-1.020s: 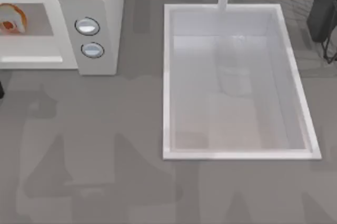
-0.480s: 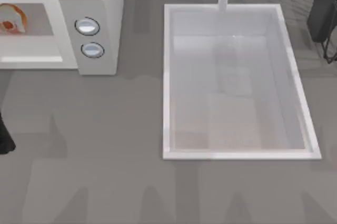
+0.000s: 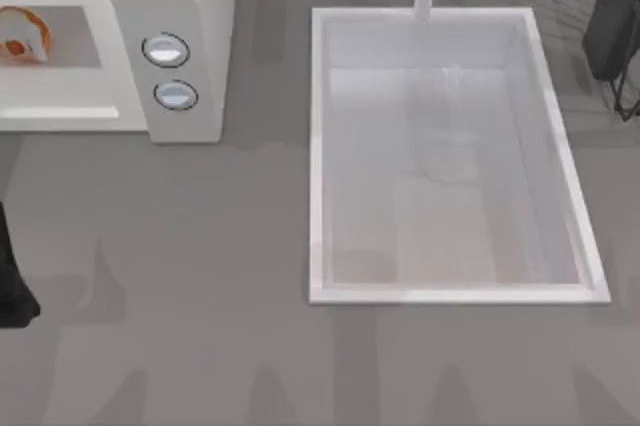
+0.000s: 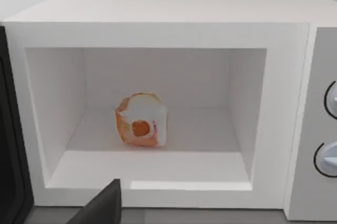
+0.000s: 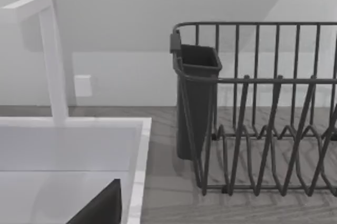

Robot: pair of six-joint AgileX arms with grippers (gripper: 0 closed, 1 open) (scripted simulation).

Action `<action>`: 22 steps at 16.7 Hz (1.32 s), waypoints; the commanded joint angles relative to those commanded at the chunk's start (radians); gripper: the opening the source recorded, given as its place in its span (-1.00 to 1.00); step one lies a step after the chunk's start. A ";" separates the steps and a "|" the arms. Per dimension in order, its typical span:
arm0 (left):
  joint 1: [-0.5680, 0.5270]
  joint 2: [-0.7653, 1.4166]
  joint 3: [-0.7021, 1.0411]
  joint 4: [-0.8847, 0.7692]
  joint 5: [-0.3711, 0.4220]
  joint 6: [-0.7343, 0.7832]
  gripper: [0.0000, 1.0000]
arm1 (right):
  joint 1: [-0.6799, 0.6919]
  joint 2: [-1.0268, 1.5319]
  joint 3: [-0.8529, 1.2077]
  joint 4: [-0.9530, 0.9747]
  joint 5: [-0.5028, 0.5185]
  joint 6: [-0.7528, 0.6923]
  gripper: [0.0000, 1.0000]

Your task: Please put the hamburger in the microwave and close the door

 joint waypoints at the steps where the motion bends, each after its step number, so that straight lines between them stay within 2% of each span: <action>1: 0.000 0.000 0.000 0.000 0.000 0.000 1.00 | 0.000 0.000 0.000 0.000 0.000 0.000 1.00; 3: 0.000 0.000 0.000 0.000 0.000 0.000 1.00 | 0.000 0.000 0.000 0.000 0.000 0.000 1.00; 16: 0.000 0.000 0.000 0.000 0.000 0.000 -0.96 | 0.000 0.000 0.000 0.000 0.000 0.000 1.00; 22: 0.000 0.000 0.000 0.000 0.000 0.000 -1.00 | 0.000 0.000 0.000 0.000 0.000 0.000 1.00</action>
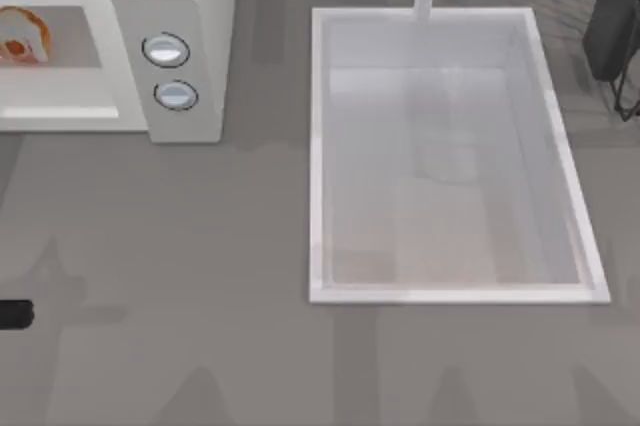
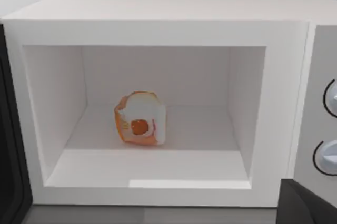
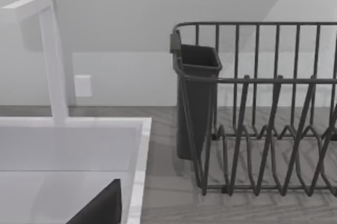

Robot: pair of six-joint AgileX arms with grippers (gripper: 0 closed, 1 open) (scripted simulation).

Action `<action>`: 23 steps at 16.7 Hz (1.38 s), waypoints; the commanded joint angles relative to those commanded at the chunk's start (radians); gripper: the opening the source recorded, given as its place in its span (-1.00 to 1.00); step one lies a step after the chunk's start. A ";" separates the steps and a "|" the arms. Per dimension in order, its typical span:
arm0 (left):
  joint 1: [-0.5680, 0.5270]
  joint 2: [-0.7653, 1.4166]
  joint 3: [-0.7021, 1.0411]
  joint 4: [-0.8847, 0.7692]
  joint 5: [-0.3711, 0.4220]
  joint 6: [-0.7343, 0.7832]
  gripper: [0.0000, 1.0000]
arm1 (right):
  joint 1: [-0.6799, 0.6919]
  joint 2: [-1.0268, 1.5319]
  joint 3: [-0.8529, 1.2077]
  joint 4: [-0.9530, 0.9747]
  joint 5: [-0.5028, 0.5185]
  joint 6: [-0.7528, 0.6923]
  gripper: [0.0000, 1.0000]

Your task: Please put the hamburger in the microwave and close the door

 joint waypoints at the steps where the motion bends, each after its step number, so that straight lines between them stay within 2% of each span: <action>1: 0.000 0.000 0.000 0.000 0.000 0.000 -1.00 | 0.000 0.000 0.000 0.000 0.000 0.000 1.00; 6: -0.010 0.029 0.001 0.025 -0.024 0.003 -1.00 | 0.000 0.000 0.000 0.000 0.000 0.000 1.00; 16: -0.174 0.281 0.015 0.268 -0.172 0.004 -1.00 | 0.000 0.000 0.000 0.000 0.000 0.000 1.00; 23: -0.172 0.278 0.014 0.264 -0.172 0.004 -1.00 | 0.000 0.000 0.000 0.000 0.000 0.000 1.00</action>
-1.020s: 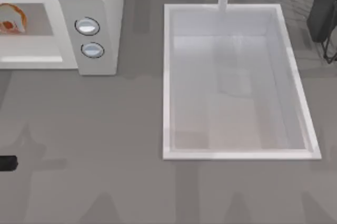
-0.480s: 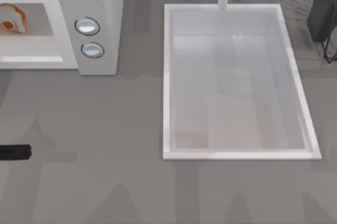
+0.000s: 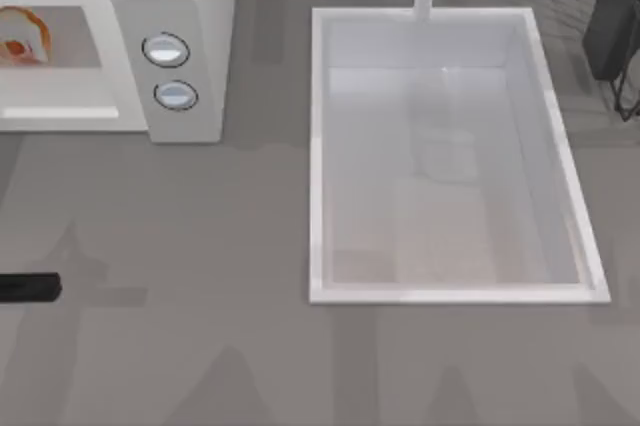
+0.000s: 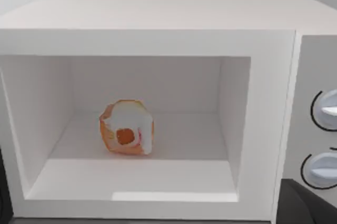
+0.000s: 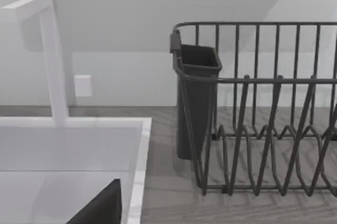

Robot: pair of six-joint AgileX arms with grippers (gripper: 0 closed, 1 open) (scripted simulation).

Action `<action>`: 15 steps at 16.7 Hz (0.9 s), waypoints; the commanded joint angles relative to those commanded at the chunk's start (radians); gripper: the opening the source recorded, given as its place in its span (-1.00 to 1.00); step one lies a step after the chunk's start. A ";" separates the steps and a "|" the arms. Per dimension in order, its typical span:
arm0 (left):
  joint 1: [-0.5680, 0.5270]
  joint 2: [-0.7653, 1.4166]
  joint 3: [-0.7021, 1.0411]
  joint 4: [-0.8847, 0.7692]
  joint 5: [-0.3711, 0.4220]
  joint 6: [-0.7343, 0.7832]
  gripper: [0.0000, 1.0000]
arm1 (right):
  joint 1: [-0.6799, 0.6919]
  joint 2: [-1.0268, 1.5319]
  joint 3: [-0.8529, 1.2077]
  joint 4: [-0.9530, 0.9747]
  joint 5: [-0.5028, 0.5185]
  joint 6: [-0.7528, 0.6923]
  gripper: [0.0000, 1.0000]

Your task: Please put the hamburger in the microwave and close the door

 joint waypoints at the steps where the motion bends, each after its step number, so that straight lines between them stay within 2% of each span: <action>1: 0.010 -0.020 0.002 -0.022 0.010 0.000 -1.00 | 0.000 0.000 0.000 0.000 0.000 0.000 1.00; 9: 0.129 -0.243 0.022 -0.265 0.128 -0.004 -1.00 | 0.000 0.000 0.000 0.000 0.000 0.000 1.00; 15: 0.127 -0.248 0.020 -0.273 0.128 -0.003 -1.00 | 0.000 0.000 0.000 0.000 0.000 0.000 1.00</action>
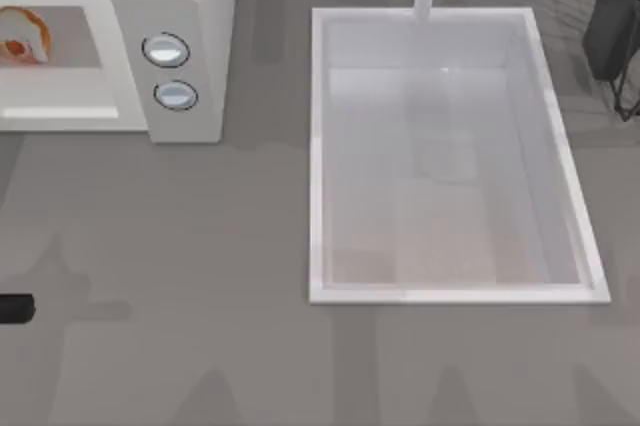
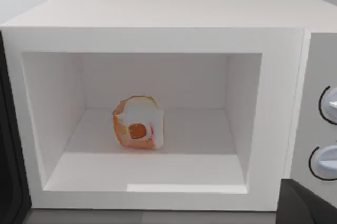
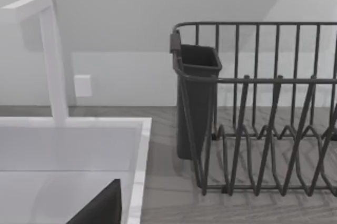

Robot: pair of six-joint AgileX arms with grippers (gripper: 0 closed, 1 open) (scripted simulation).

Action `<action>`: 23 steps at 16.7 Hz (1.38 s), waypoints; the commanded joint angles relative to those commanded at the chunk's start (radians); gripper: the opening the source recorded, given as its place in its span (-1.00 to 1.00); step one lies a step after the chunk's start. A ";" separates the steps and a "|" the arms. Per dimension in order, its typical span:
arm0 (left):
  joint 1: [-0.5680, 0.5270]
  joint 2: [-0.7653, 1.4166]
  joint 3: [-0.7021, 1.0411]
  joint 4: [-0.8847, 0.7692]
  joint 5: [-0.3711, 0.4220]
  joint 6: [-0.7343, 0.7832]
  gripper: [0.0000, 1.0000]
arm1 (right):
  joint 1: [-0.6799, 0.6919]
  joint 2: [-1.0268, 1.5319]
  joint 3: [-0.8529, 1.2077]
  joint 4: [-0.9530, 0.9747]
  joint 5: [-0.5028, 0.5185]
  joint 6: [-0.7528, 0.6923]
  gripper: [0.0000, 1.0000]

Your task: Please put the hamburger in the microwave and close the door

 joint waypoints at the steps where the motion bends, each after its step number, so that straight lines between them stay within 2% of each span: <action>1: -0.013 0.000 0.001 -0.001 -0.013 0.000 -1.00 | 0.000 0.000 0.000 0.000 0.000 0.000 1.00; 8: -0.237 -0.001 0.011 -0.012 -0.237 -0.001 -1.00 | 0.000 0.000 0.000 0.000 0.000 0.000 1.00; 11: -0.298 -0.001 0.014 -0.015 -0.298 -0.002 -1.00 | 0.000 0.000 0.000 0.000 0.000 0.000 1.00; 18: -0.272 0.030 0.034 -0.027 -0.279 0.014 -1.00 | 0.000 0.000 0.000 0.000 0.000 0.000 1.00; 23: -0.084 0.264 0.216 -0.128 -0.143 0.140 -1.00 | 0.000 0.000 0.000 0.000 0.000 0.000 1.00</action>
